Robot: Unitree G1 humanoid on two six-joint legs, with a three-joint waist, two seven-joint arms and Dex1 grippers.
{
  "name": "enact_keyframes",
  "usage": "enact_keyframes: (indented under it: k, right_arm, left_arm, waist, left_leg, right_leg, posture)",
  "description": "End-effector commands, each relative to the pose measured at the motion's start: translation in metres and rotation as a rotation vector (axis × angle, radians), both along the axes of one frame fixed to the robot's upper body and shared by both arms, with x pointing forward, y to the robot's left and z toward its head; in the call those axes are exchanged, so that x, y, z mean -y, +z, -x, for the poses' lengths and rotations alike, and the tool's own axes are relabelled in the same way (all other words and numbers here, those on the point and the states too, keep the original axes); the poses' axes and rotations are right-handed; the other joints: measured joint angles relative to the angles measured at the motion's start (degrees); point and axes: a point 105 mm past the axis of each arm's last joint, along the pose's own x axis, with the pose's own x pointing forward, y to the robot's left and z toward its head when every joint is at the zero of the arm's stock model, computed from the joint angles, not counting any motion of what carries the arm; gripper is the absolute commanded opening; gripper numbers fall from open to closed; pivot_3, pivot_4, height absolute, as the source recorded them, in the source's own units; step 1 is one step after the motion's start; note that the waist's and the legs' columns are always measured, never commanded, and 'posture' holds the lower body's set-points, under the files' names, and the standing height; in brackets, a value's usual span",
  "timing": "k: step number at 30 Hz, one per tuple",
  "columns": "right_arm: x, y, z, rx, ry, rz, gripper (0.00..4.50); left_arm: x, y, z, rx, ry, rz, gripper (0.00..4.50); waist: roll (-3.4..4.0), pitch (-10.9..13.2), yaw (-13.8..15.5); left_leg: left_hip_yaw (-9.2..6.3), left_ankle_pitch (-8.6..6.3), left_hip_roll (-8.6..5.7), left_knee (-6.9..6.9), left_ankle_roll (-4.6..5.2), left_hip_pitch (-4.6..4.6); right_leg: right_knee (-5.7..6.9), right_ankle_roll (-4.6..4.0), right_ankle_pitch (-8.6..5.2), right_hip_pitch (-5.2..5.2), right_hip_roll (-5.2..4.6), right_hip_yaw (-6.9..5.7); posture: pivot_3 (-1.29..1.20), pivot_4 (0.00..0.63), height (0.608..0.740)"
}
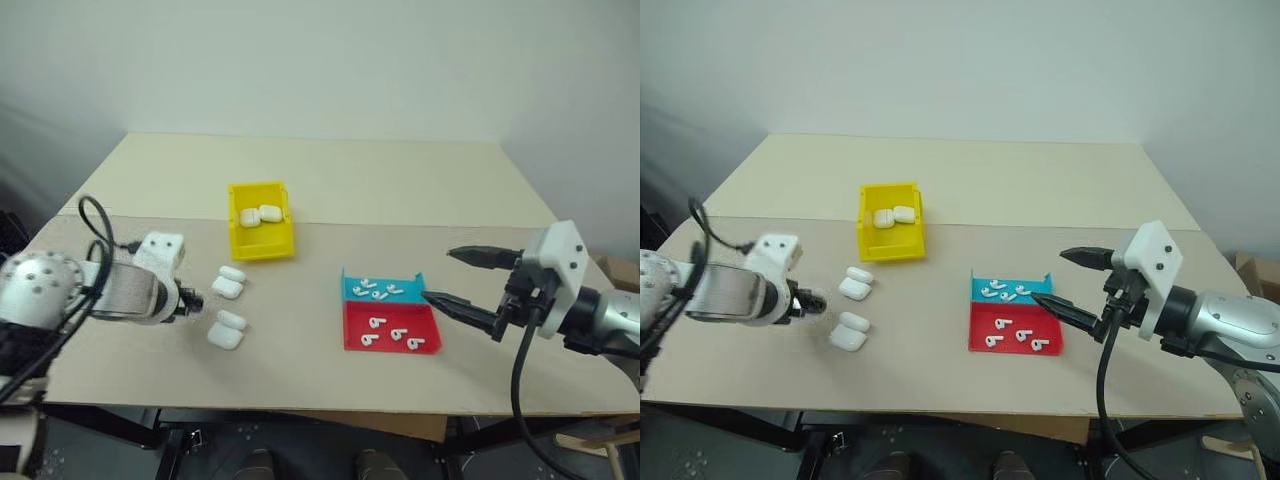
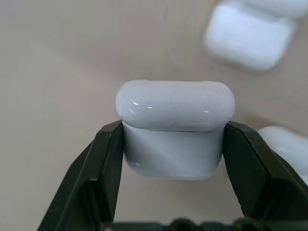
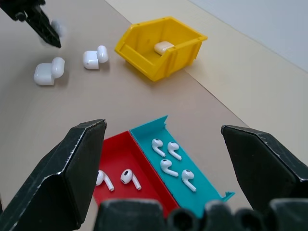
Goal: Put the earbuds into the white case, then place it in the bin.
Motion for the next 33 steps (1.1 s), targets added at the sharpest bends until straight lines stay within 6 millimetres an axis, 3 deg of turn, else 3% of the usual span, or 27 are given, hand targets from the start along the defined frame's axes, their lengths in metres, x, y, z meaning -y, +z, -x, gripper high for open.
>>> enact_keyframes:
  k: [1, 3, 6, 9, 13, 18, 23, 33]
  right_arm:
    - [-0.003, 0.01, 0.001, 0.062, 0.0, -0.004, 4.5]
    - [-0.005, 0.01, 0.0, 0.068, 0.002, -0.009, 4.5]
    - [-0.006, 0.011, 0.001, 0.074, 0.005, -0.017, 4.5]
    - [-0.007, 0.012, 0.001, 0.077, 0.007, -0.021, 4.5]
    - [-0.01, 0.009, 0.002, 0.071, 0.011, -0.037, 4.5]
    - [-0.014, 0.008, 0.002, 0.069, 0.017, -0.046, 4.5]
    - [-0.015, 0.011, 0.005, 0.063, 0.019, -0.05, 4.5]
    - [-0.014, 0.016, 0.005, 0.049, 0.016, -0.045, 4.5]
  left_arm:
    - [0.004, 0.036, -0.003, 0.236, -0.071, 0.086, 2.79]
    - [0.003, 0.03, 0.001, 0.155, -0.152, 0.114, 2.79]
    - [0.012, 0.03, 0.02, 0.139, -0.42, 0.066, 2.79]
    - [-0.003, 0.014, 0.029, 0.023, -0.536, -0.077, 2.79]
    - [-0.026, 0.006, 0.034, -0.06, -0.735, -0.251, 2.79]
    - [-0.044, -0.018, 0.022, -0.08, -0.933, -0.484, 2.79]
    - [-0.041, -0.044, 0.015, -0.215, -1.075, -0.512, 2.79]
    - [-0.044, -0.061, -0.001, -0.317, -1.166, -0.592, 2.79]
  waist:
    - [0.07, -0.05, 0.09]
    - [0.1, -0.06, 0.1]
    - [0.1, -0.06, -0.59]
    - [0.08, -0.05, -0.46]
    - [0.08, -0.05, -0.19]
    - [0.08, -0.05, -0.08]
    - [0.05, -0.04, 0.1]
    - [0.04, -0.04, -0.31]
  left_leg:
    - [0.01, 0.0, 0.0, 0.0, -0.01, 0.02]
    - [0.03, 0.01, 0.0, -0.05, -0.02, 0.11]
    - [0.04, 0.03, 0.02, -0.08, -0.04, 0.1]
    - [0.1, 0.03, 0.02, -0.19, -0.05, 0.07]
    - [0.1, 0.03, 0.03, -0.29, -0.05, 0.1]
    - [0.11, 0.03, 0.04, -0.26, -0.03, 0.06]
    - [0.1, 0.02, 0.07, -0.15, 0.0, -0.07]
    - [0.07, -0.1, 0.12, 0.04, 0.2, -0.13]
  right_leg:
    - [0.0, 0.0, 0.0, 0.01, -0.01, 0.0]
    - [0.02, -0.01, 0.0, 0.04, -0.01, 0.01]
    - [0.01, -0.02, 0.0, -0.04, 0.03, 0.03]
    - [-0.06, -0.06, -0.02, -0.09, 0.01, 0.05]
    - [-0.06, -0.15, -0.08, -0.12, 0.01, 0.03]
    - [-0.09, -0.16, -0.1, -0.09, 0.0, 0.02]
    - [-0.07, -0.12, -0.1, -0.1, 0.01, -0.03]
    - [0.02, -0.05, -0.11, -0.1, 0.05, -0.02]
  posture:
    - [0.0, 0.15, 0.74]
    - [0.0, 0.15, 0.74]
    - [0.0, 0.15, 0.74]
    - [0.0, 0.15, 0.74]
    - [0.0, 0.15, 0.74]
    - [0.0, 0.15, 0.74]
    - [0.0, 0.15, 0.74]
    - [0.0, 0.15, 0.74]
